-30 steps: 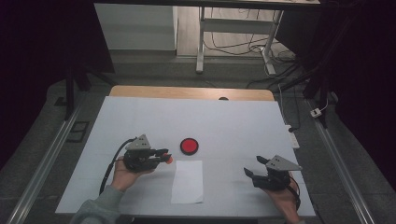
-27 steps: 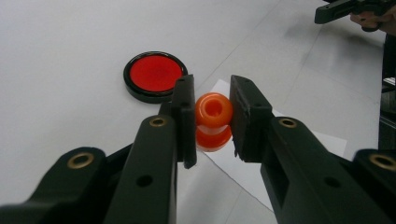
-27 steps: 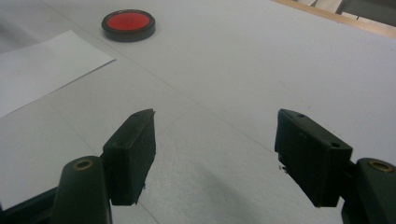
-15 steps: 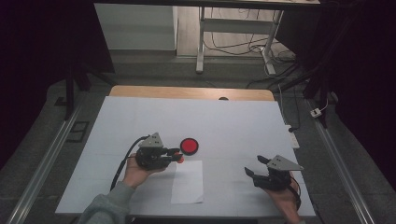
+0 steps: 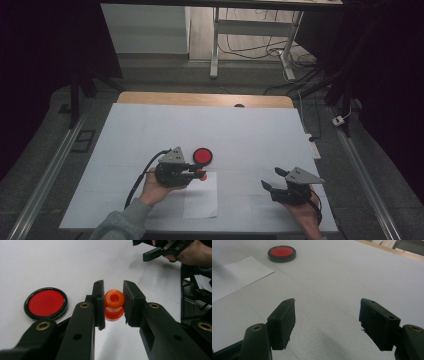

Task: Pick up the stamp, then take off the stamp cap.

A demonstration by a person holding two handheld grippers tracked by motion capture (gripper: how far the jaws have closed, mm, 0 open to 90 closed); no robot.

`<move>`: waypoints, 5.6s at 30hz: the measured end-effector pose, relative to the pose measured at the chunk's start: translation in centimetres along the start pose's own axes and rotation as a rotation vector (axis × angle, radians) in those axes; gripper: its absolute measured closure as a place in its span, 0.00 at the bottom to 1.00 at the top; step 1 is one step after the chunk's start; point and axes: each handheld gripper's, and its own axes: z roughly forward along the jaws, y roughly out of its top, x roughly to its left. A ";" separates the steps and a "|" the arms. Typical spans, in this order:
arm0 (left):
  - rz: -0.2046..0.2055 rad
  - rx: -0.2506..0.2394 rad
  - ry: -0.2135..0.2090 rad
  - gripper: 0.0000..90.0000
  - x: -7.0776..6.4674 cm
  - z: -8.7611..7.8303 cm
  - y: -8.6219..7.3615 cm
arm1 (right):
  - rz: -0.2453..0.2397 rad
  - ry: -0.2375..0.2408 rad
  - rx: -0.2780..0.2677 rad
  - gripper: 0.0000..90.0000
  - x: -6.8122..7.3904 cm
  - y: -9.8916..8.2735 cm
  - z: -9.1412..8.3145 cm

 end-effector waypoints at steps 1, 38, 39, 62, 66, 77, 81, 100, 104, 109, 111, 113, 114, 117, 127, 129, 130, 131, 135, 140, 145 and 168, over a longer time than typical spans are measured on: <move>-0.005 -0.002 -0.006 0.80 0.0 0.1 0.0 | 0.000 0.000 0.000 0.32 0.0 0.0 0.0; -0.016 0.015 -0.013 0.80 0.0 1.3 -0.3 | -0.021 0.035 -0.001 0.33 1.1 1.0 1.1; -0.016 0.014 -0.013 0.80 0.0 1.3 -0.3 | -0.021 0.035 -0.001 0.33 1.1 1.0 1.1; -0.019 0.013 -0.015 0.80 0.2 1.5 -0.3 | -0.045 0.158 -0.050 0.33 4.7 3.1 3.9; -0.020 0.016 -0.015 0.80 0.3 1.5 -0.3 | -0.052 0.173 -0.048 0.33 5.2 3.3 4.4; -0.022 0.019 -0.016 0.80 0.3 1.7 -0.4 | -0.080 0.210 -0.029 0.34 7.0 3.7 5.8; -0.023 0.020 -0.017 0.80 0.3 1.7 -0.4 | -0.090 0.222 -0.018 0.34 7.4 3.8 6.3; -0.023 0.015 -0.020 0.80 0.1 1.8 -0.3 | -0.129 0.277 -0.009 0.33 9.8 5.1 8.3; -0.021 0.017 -0.022 0.80 0.1 1.9 -0.4 | -0.130 0.282 -0.013 0.33 10.3 5.4 8.8; -0.021 0.017 -0.024 0.80 0.0 1.9 -0.3 | -0.146 0.285 0.011 0.33 10.6 5.6 9.1; -0.022 0.018 -0.025 0.80 0.0 1.9 -0.3 | -0.147 0.295 0.012 0.33 10.8 5.6 9.3; -0.022 0.020 -0.024 0.80 0.0 1.9 -0.4 | -0.147 0.297 0.013 0.33 10.8 5.7 9.3; -0.023 0.020 -0.025 0.80 0.0 1.9 -0.4 | -0.146 0.298 0.013 0.33 10.9 5.7 9.4; -0.022 0.022 -0.025 0.80 0.0 1.9 -0.4 | -0.143 0.298 0.015 0.33 11.2 5.8 9.6; -0.025 0.017 -0.019 0.80 0.1 1.9 -0.4 | -0.154 0.275 0.016 0.46 11.7 6.2 9.9; -0.025 0.017 -0.019 0.80 0.1 1.9 -0.4 | -0.156 0.272 0.017 0.47 11.7 6.2 9.9; -0.025 0.016 -0.020 0.80 0.1 1.8 -0.4 | -0.156 0.273 0.019 0.48 11.7 6.2 9.9; -0.025 0.017 -0.020 0.80 0.1 1.8 -0.4 | -0.163 0.264 0.020 0.51 11.8 6.2 9.9; -0.026 0.017 -0.021 0.80 0.2 1.8 -0.4 | -0.173 0.259 0.017 0.56 11.9 6.2 9.9; -0.026 0.019 -0.022 0.80 0.1 1.9 -0.4 | -0.181 0.262 0.023 0.60 12.0 6.2 10.0; -0.028 0.018 -0.025 0.80 0.2 1.8 -0.5 | -0.192 0.264 0.014 0.65 12.1 6.3 10.1; -0.027 0.017 -0.023 0.80 0.2 1.9 -0.6 | -0.207 0.260 0.013 0.71 12.3 6.3 10.1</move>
